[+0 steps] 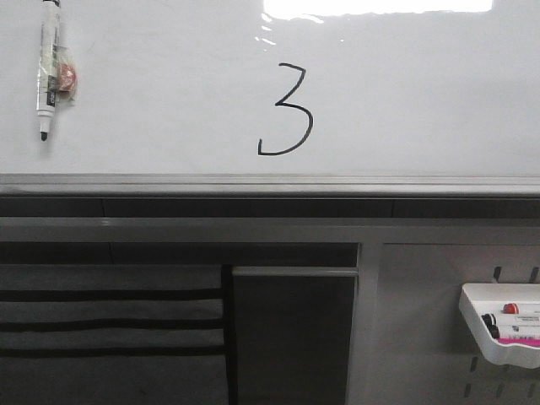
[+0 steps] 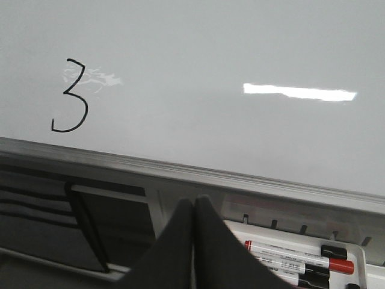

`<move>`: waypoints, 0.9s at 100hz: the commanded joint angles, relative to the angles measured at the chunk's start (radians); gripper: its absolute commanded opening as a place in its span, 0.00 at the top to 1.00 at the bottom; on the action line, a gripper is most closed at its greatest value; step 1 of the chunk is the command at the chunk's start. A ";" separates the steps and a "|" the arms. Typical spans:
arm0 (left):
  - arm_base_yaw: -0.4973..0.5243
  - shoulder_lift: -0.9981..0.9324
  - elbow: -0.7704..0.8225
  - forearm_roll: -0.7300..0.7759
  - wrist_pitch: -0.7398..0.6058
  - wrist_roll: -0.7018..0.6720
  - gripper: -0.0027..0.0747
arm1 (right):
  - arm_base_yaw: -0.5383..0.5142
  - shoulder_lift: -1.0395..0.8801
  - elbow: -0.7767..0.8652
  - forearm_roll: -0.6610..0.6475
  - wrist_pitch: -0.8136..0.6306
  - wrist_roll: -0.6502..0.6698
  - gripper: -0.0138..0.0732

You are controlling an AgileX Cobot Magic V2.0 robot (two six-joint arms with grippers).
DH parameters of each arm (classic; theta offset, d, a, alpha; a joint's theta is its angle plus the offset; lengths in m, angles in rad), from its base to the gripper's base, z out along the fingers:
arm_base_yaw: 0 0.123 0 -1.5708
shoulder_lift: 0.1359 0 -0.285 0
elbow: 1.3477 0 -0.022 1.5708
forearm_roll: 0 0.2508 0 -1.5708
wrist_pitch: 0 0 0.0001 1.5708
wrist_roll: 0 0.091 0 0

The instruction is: Write number 3 on whiteboard

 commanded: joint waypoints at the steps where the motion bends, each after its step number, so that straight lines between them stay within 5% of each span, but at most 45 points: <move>1: -0.009 -0.027 0.007 -0.009 -0.070 -0.012 0.99 | -0.029 -0.066 0.051 -0.003 -0.138 -0.010 0.92; 45: -0.009 -0.027 0.007 -0.009 -0.070 -0.012 0.99 | -0.084 -0.363 0.496 0.056 -0.449 -0.008 0.92; 84: -0.009 -0.027 0.007 -0.009 -0.072 -0.012 0.99 | -0.084 -0.363 0.489 0.051 -0.477 0.000 0.92; 90: -0.009 -0.027 0.007 -0.009 -0.072 -0.012 0.99 | -0.084 -0.363 0.489 -0.037 -0.513 0.075 0.92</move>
